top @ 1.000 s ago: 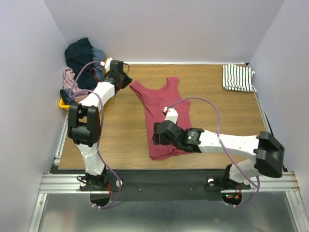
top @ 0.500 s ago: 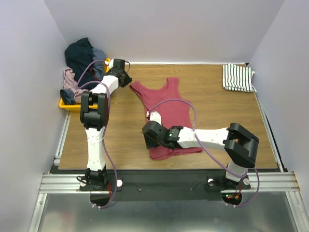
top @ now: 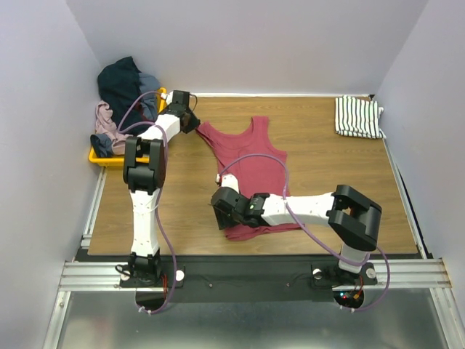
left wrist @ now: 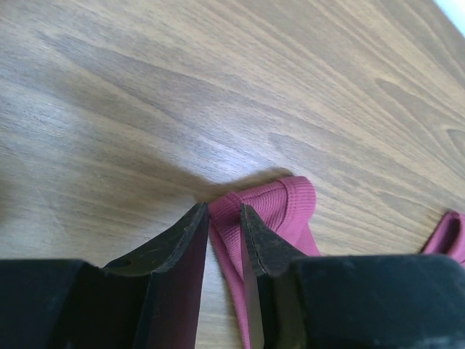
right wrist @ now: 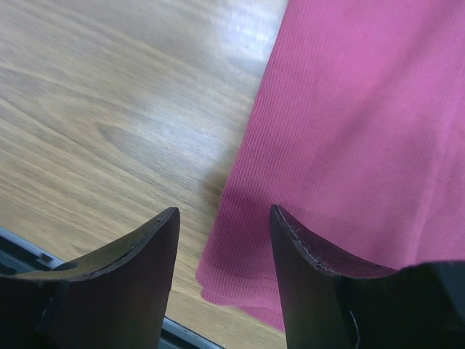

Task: Fold and stack the tank tops
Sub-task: Fold the tank top

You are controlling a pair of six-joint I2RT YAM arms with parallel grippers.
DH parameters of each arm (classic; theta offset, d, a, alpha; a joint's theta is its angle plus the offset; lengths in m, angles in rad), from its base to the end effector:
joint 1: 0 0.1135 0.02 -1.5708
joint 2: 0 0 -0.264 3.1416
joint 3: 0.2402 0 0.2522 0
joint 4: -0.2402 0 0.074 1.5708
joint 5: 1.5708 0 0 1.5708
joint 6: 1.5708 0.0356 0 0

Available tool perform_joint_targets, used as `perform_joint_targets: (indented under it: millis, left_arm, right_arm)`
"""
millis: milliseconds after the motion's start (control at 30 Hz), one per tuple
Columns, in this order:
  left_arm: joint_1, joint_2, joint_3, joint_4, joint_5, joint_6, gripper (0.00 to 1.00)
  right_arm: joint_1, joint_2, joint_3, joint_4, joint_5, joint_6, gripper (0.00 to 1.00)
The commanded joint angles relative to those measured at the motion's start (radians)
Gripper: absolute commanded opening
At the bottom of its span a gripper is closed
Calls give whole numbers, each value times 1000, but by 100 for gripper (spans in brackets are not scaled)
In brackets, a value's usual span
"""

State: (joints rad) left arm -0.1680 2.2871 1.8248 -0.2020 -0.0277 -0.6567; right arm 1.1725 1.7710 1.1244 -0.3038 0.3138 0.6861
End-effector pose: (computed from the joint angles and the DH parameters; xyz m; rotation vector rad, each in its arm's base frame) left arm 0.5184 -0.0869 0.1895 -0.5634 2.1966 -0.4139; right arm 0.1524 0.3339 0.1848 -0.4784 2.4542 0.4049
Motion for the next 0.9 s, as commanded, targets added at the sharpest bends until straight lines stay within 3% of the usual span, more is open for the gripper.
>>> perform_joint_targets:
  millis: [0, 367, 500, 567, 667, 733, 867]
  left_arm:
    - [-1, -3, 19, 23, 6, 20, 35]
    - [-5, 17, 22, 33, 18, 23, 27]
    - [-5, 12, 27, 41, 23, 17, 13]
    - [-5, 9, 33, 39, 50, 12, 1]
    - [-5, -9, 36, 42, 66, -4, 0]
    - [-5, -46, 24, 44, 72, -38, 0]
    - [-5, -116, -16, 46, 61, -93, 0]
  right_arm:
    - [22, 13, -5, 38, -4, 18, 59]
    - [32, -28, -72, 38, 7, 58, 58]
    - [35, -38, -90, 38, 4, 64, 49]
    - [38, -42, -100, 38, 4, 64, 48]
    - [42, -44, -107, 38, -1, 63, 44]
    - [53, -48, -127, 40, -2, 61, 33]
    - [55, -59, -149, 42, -5, 62, 29]
